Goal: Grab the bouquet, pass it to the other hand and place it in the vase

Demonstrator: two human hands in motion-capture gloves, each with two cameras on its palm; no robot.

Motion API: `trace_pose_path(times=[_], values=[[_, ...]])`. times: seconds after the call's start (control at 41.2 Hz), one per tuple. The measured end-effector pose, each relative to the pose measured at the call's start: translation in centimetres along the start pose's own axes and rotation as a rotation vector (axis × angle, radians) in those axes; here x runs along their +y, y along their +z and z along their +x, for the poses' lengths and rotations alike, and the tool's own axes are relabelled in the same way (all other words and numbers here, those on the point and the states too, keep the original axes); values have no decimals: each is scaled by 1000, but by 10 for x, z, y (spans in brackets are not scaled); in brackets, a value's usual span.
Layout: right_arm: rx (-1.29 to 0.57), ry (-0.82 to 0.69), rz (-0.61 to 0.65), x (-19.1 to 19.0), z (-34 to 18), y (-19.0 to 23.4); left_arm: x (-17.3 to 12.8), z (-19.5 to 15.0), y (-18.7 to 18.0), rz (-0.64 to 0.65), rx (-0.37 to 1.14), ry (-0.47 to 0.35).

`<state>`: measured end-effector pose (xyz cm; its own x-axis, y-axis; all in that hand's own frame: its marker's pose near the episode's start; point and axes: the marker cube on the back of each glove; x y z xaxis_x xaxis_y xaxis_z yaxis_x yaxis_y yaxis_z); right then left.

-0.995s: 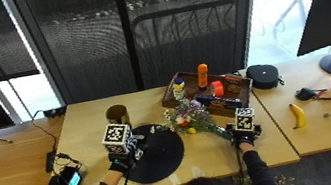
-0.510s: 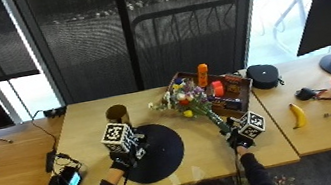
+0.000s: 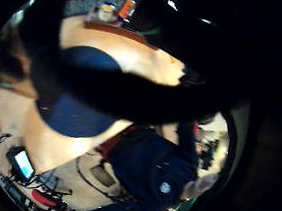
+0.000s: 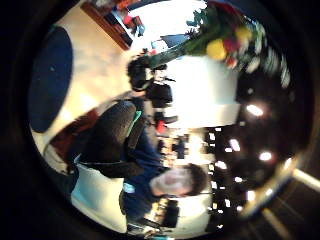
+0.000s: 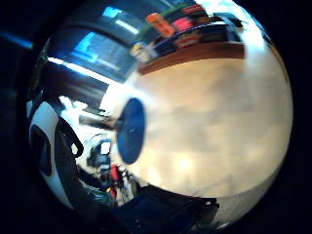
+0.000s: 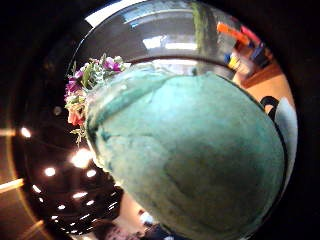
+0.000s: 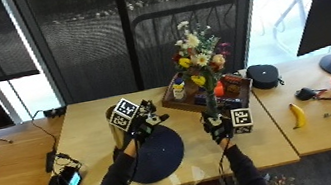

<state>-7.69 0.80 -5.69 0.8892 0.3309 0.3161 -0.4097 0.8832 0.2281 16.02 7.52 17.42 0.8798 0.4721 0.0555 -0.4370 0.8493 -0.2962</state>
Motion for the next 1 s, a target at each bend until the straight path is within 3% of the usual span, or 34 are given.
trace_pose_path(times=[0.146,0.267,0.388,0.51,0.631,0.752,0.995], values=[[-201,-80,-105,16,-7,33,-29,26,9,-71,252,-33],[-175,-290,-109,14,7,57,-46,47,26,-143,362,-11],[-220,-133,-153,35,0,82,-59,65,44,-214,446,43],[-247,-144,-176,45,-4,105,-60,86,57,-216,473,71],[-240,-164,-212,60,-12,128,-58,99,70,-150,562,72],[-239,-191,-267,64,-15,144,-64,94,70,-17,682,18],[-174,-172,-354,71,-26,153,-55,105,53,137,660,17]])
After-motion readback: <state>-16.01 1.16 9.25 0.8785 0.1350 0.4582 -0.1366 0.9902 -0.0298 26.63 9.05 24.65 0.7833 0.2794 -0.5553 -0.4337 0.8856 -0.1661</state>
